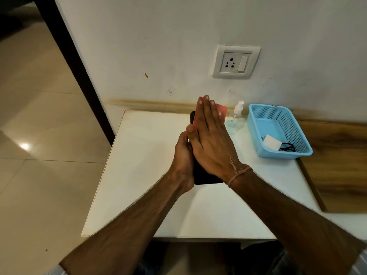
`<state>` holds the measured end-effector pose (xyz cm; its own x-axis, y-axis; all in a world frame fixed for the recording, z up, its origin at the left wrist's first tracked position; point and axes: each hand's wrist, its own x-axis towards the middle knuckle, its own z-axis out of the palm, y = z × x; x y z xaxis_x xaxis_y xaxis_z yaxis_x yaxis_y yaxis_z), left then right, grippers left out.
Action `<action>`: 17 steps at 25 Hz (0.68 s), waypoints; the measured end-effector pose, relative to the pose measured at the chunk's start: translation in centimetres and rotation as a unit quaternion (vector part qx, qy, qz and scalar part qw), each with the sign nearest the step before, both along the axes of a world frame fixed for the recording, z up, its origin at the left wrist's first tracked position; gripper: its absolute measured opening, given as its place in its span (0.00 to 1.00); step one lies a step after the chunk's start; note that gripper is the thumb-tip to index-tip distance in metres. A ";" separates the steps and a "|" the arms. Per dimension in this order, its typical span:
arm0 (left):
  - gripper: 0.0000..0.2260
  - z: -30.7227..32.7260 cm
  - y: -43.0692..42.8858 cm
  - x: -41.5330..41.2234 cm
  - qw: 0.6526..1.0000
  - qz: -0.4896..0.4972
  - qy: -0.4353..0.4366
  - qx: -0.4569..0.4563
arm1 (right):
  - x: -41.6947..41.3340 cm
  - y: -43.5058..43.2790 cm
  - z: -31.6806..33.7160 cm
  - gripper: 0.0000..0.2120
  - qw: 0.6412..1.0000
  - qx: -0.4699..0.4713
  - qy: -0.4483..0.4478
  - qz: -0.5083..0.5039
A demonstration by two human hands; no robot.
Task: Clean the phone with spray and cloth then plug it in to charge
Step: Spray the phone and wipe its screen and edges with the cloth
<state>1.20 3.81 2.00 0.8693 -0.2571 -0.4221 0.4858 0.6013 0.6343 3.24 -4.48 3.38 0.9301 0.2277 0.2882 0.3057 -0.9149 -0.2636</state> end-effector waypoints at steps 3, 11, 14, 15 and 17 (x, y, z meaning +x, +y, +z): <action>0.25 -0.4 0.5 0.4 1.000 -0.010 0.007 -0.012 | -3.9 -1.1 -1.5 0.34 0.998 -0.012 0.030 0.048; 0.31 -0.1 0.7 0.6 1.000 0.010 0.011 -0.022 | -8.8 -4.1 -4.3 0.26 0.993 0.022 -0.034 0.107; 0.26 -0.3 0.3 0.5 1.000 0.013 0.008 0.023 | -4.5 -3.4 -2.3 0.27 0.997 0.064 -0.015 0.047; 0.25 -0.4 0.2 0.5 0.999 0.010 0.009 0.034 | -2.9 -3.1 -1.6 0.29 0.997 0.060 -0.008 0.038; 0.24 -0.4 0.1 0.6 0.999 0.013 0.009 0.051 | -0.1 -2.6 -0.6 0.32 0.998 0.045 -0.005 0.039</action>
<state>1.81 3.90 1.63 0.8673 -0.1894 -0.4603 0.4826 0.5465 0.6844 3.16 -7.10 2.78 0.9077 0.2718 0.3197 0.3775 -0.8615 -0.3395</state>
